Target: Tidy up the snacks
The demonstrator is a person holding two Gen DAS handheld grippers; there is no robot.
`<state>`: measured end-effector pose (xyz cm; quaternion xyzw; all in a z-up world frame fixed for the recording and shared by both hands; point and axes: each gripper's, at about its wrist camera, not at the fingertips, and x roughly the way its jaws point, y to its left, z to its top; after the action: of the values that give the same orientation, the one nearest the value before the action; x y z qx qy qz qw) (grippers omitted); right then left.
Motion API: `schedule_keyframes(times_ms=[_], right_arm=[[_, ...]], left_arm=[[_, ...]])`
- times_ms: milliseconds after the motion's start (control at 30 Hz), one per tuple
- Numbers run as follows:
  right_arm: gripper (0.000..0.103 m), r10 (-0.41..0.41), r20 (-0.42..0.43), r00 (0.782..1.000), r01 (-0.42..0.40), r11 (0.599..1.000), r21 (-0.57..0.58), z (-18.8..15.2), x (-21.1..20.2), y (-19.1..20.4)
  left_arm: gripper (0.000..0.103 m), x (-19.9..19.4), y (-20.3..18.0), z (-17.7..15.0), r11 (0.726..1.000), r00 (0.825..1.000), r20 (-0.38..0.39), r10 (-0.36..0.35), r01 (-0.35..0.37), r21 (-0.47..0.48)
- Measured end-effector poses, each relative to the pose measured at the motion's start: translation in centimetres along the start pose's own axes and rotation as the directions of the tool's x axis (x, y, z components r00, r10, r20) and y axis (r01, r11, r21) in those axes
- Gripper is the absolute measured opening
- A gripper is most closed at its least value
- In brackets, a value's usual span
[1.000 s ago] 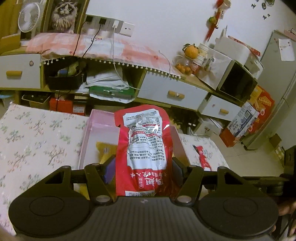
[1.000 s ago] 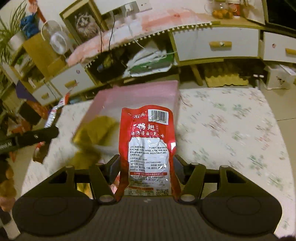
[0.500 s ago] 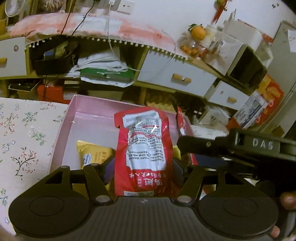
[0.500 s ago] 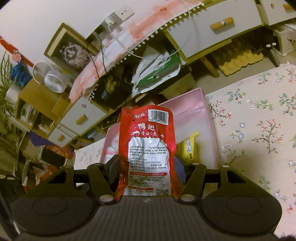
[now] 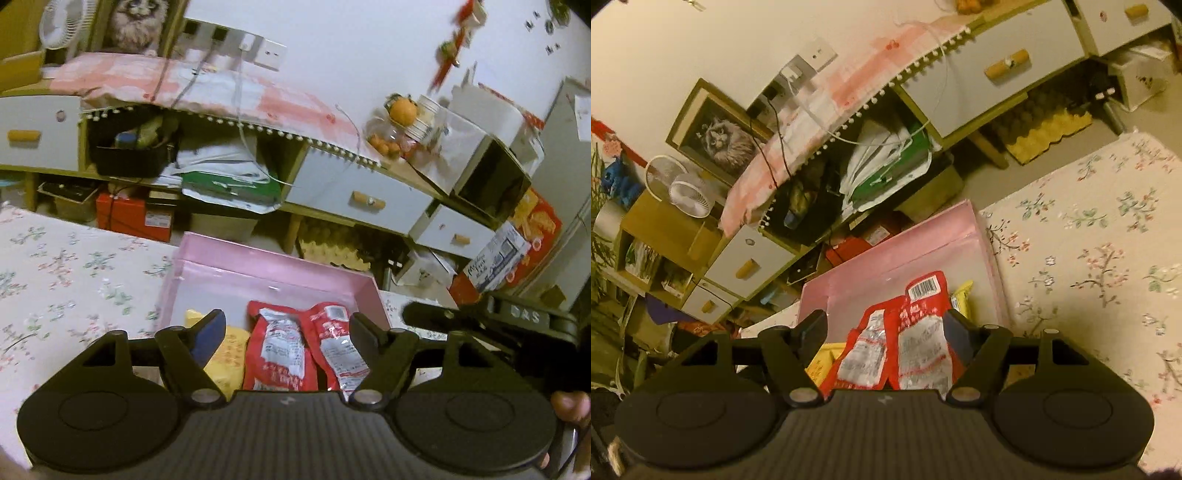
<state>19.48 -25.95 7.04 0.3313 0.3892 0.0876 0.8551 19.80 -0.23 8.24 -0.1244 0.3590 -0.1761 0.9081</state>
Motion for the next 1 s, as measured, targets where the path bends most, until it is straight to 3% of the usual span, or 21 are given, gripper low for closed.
schedule_keyframes(times_ms=[300,667,900,1000], right_arm=[[0.067,-0.053,-0.01,0.999,0.052,0.995,-0.087,-1.6,-3.7,2.4],[0.068,-0.119,-0.013,0.993,0.11,0.951,-0.289,-6.8,-9.0,4.9],[0.068,-0.184,-0.026,0.983,0.159,0.903,-0.398,-8.6,-8.3,4.8],[0.068,-0.199,-0.047,0.979,0.163,0.9,-0.403,-8.6,-7.9,3.9]], left_arm=[[0.078,-4.6,0.7,-2.0,0.999,0.999,-0.038,0.03,-0.031,-0.023],[0.081,-9.4,2.1,-6.1,0.997,0.994,-0.083,0.072,-0.075,-0.033],[0.082,-9.1,4.1,-7.7,0.988,0.981,-0.129,0.147,-0.151,-0.024],[0.082,-8.9,5.3,-7.8,0.985,0.977,-0.137,0.164,-0.171,-0.036]])
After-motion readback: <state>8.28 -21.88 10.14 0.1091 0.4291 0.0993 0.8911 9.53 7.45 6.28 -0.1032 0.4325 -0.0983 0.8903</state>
